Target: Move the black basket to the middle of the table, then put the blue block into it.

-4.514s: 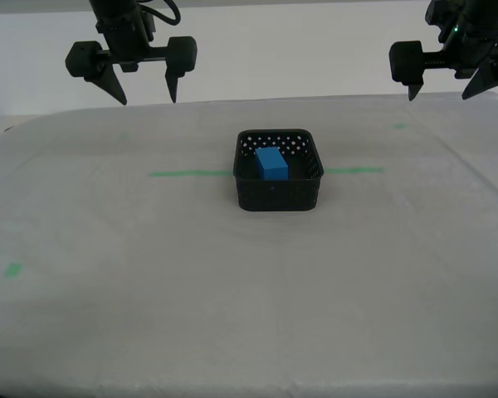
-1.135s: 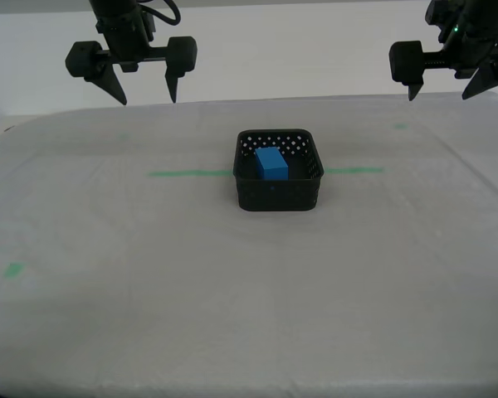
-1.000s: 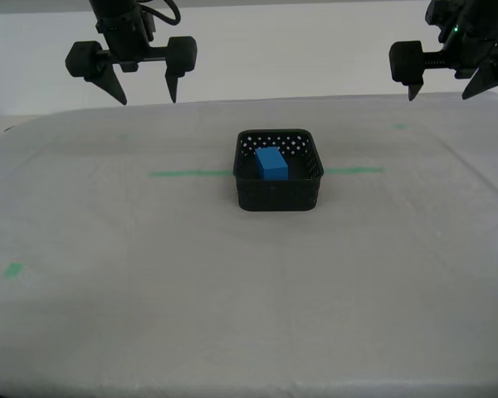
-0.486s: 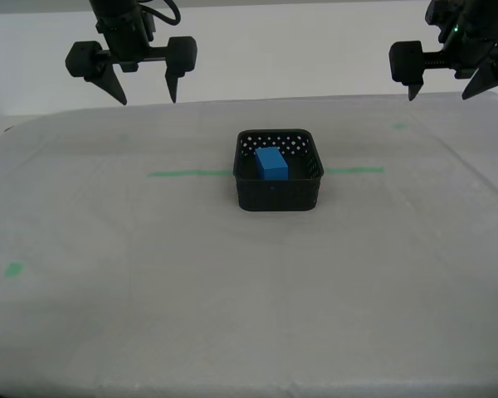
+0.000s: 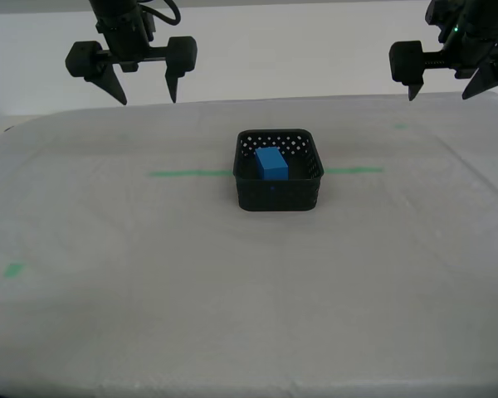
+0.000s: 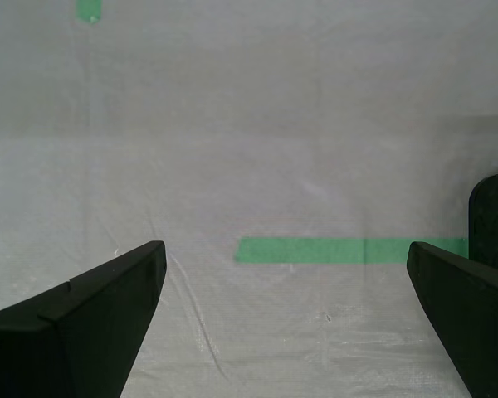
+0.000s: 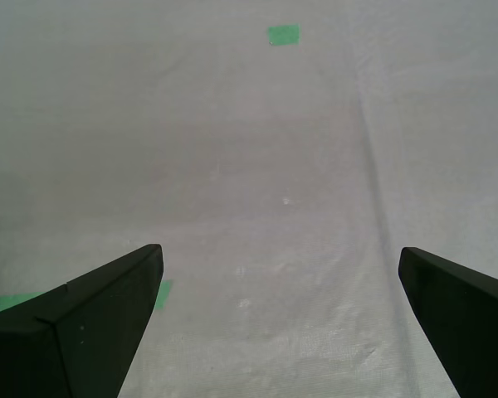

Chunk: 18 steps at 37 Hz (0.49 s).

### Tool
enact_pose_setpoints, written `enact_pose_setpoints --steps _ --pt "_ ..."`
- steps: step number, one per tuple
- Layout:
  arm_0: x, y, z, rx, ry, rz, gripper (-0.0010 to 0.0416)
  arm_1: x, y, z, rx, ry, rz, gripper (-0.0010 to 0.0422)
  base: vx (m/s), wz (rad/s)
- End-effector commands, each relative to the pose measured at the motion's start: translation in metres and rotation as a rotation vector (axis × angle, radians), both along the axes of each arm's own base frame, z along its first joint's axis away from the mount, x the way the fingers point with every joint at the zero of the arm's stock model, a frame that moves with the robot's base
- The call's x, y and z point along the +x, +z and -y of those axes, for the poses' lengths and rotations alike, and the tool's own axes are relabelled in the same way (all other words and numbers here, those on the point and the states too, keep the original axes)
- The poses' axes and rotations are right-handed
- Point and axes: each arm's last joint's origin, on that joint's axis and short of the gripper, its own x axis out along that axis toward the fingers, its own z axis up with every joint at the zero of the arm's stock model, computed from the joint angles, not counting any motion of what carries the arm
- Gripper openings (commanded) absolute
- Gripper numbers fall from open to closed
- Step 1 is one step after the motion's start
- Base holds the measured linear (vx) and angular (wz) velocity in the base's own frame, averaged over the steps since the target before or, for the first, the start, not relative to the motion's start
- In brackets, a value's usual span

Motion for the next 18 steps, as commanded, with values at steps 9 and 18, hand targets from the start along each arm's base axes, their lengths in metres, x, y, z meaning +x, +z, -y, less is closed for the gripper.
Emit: enact_pose_setpoints --steps 9,18 --pt "-0.0001 0.0003 -0.0002 -0.001 -0.001 0.001 0.0399 0.0 0.0002 -0.0001 0.004 -0.002 0.001 0.04 0.0 0.0" --pt "-0.0001 0.0003 -0.0002 -0.001 -0.001 0.001 0.0399 0.0 0.0002 -0.0001 0.004 -0.002 0.001 0.04 0.0 0.0"
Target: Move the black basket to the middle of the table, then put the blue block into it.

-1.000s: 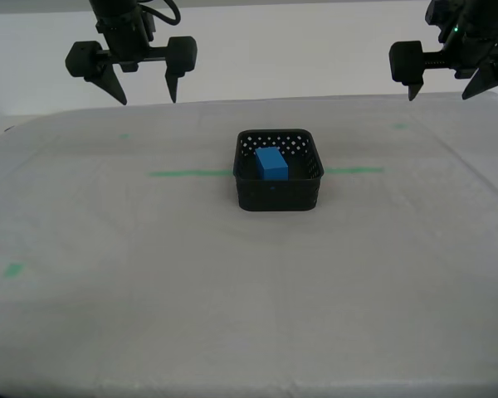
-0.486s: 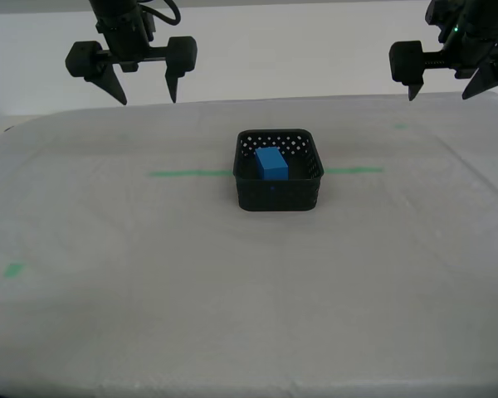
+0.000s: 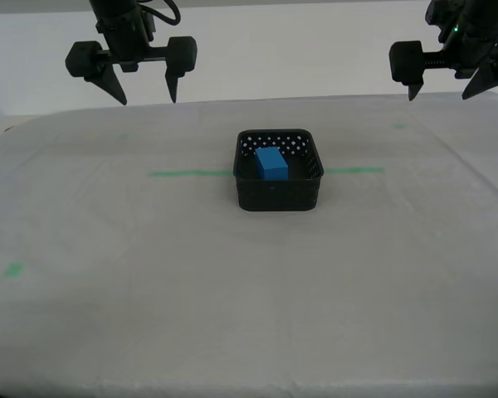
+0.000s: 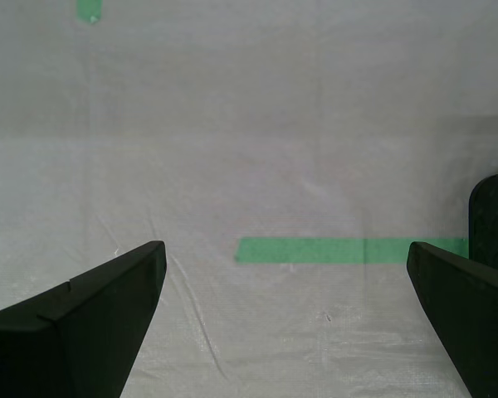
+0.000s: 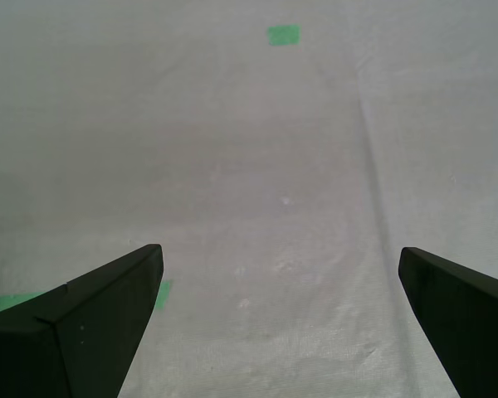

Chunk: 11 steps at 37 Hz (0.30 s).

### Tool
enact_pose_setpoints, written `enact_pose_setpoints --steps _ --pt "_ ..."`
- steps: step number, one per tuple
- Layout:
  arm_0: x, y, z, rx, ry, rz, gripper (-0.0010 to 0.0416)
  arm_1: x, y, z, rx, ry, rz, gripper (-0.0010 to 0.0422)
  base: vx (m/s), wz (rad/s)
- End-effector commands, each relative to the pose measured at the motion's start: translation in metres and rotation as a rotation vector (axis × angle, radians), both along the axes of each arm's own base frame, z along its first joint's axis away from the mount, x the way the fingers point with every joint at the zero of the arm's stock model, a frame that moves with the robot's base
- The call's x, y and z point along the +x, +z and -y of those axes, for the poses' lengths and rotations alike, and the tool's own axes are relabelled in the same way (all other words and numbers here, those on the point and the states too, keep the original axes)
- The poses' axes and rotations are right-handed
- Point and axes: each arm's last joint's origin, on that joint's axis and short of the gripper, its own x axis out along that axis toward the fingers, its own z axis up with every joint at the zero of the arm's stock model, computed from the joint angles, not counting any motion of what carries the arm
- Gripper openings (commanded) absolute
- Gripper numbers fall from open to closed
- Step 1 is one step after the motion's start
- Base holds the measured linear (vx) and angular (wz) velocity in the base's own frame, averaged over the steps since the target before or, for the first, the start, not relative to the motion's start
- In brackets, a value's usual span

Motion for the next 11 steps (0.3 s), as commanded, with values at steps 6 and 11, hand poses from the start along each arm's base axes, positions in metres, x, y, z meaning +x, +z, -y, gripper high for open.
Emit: enact_pose_setpoints --steps 6,11 --pt "0.0 0.0003 -0.0001 -0.001 -0.002 0.002 0.0398 -0.0001 0.0002 0.0 0.004 -0.002 0.001 0.04 0.0 0.0" --pt "0.0 0.0003 -0.0001 -0.001 -0.002 0.002 0.0398 0.0 0.0002 -0.0001 0.004 -0.001 0.001 0.04 0.0 0.0"
